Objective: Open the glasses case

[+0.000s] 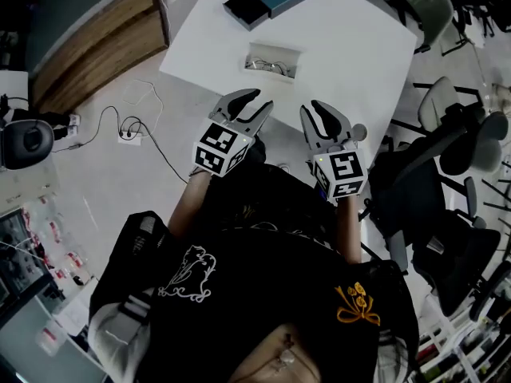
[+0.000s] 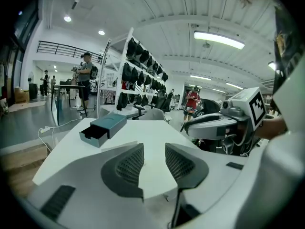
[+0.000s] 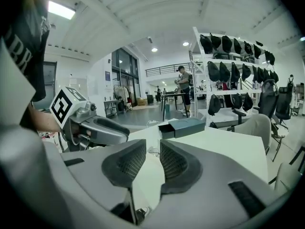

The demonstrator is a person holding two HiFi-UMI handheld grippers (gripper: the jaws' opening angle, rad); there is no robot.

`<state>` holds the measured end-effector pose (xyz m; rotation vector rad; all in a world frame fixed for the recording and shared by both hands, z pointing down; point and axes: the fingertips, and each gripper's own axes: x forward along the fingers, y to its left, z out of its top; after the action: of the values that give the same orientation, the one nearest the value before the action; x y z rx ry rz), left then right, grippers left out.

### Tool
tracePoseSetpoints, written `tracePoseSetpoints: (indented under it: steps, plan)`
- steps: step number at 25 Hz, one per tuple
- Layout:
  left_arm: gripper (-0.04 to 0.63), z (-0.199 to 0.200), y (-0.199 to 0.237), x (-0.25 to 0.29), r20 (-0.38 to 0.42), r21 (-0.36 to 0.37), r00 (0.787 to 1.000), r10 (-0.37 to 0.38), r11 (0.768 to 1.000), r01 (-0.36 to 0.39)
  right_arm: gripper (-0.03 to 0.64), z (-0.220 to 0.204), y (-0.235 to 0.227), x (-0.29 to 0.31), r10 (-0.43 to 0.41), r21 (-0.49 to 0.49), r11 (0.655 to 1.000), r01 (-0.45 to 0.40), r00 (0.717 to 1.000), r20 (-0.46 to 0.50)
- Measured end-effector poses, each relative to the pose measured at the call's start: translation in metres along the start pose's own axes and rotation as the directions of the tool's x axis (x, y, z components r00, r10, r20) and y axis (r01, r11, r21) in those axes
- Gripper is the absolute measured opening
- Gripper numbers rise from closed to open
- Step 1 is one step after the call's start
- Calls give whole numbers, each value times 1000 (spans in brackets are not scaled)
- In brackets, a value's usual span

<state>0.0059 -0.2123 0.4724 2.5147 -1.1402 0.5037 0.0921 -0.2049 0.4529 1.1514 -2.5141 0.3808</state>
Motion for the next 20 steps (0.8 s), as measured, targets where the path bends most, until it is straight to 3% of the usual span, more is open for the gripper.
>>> tracePoseSetpoints:
  steps: [11,20]
  plan:
    - [140,-6,-90,-42,70,-58,995,75,996,-71,95,-16,31,-76,109,-14,994,-108,991,81]
    - [124,-16,-123,-71,67,-87,989,132,988,-126,95,-25,54,-107,168,10,985,-170,978,124]
